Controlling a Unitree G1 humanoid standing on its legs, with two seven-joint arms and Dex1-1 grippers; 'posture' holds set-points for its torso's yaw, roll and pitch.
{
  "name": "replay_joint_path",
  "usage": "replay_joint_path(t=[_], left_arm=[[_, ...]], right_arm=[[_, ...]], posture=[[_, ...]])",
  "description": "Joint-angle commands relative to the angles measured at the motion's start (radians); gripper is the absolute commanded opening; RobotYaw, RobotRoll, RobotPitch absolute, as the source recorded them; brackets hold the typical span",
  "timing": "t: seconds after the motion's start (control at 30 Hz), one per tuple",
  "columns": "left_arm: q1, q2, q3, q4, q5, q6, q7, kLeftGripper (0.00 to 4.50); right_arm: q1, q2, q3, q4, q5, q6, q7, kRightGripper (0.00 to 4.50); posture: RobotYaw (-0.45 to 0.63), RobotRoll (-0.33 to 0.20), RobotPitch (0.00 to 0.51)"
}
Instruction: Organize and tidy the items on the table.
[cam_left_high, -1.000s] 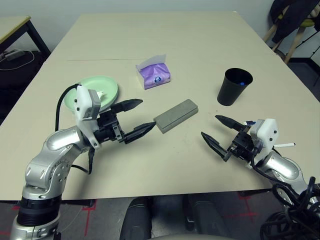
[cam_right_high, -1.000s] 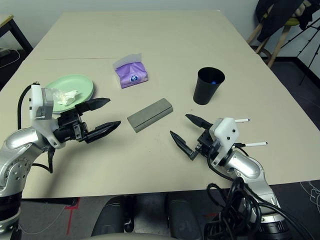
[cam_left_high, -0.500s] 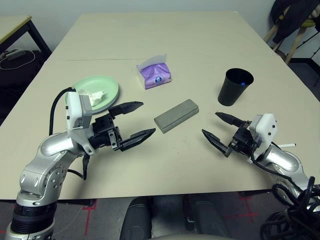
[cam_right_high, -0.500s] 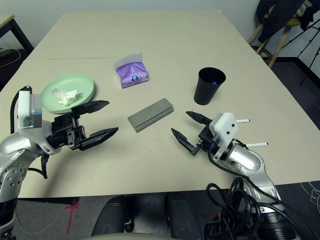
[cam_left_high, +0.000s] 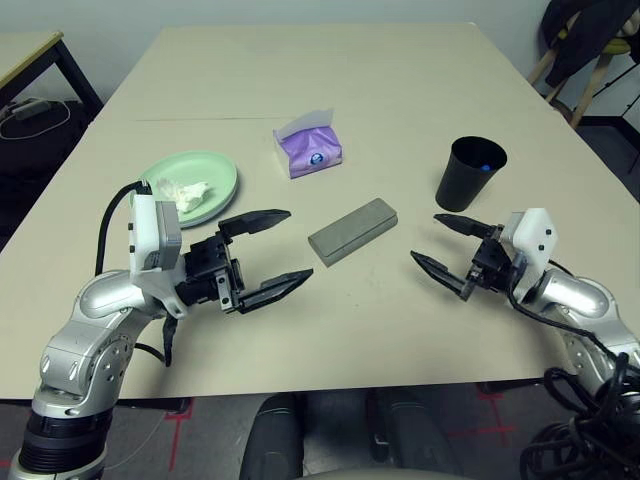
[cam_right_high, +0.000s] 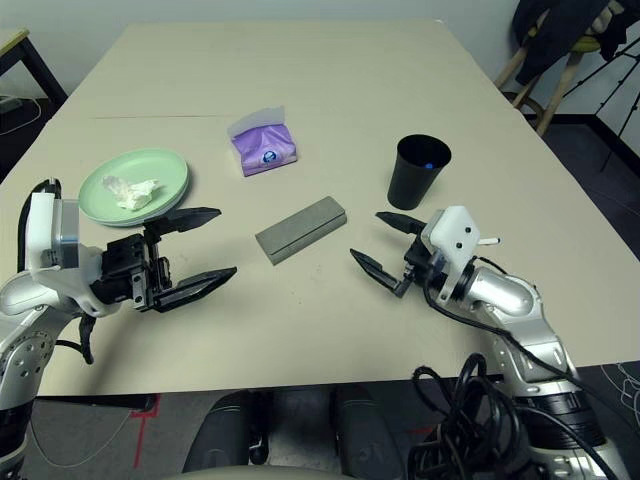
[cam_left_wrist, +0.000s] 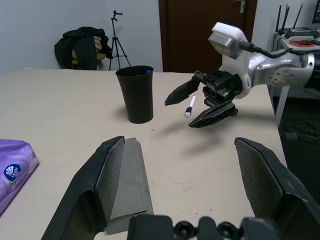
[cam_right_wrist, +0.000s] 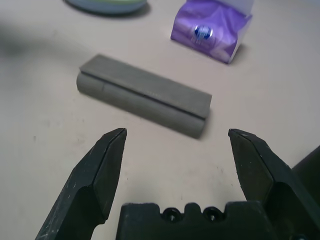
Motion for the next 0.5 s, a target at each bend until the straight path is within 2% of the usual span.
replay_joint_path(t=[0.03,0.33,0.5], left_arm=[[0.0,0.011,-0.022,0.0,0.014,-0.015,-0.013,4.46],[-0.011,0.012,-0.037,0.021,0.029,-0.03,-0.016,4.46],[-0.013,0.014,-0.039,0.029,0.036,-0.03,-0.016,4.46]], right_arm=[[-0.033,-0.054,0.007,0.024,-0.012,0.056,0.048,4.5],[-0.111,-0.167,-0.014,0.058,0.05,0.217,0.185,4.5],[-0.156,-0.244,0.004,0.069,0.048,0.293,0.262,4.5]], posture=[[0.03,0.0,0.105],[0.02,0.0,0.104],[0.02,0.0,0.106]])
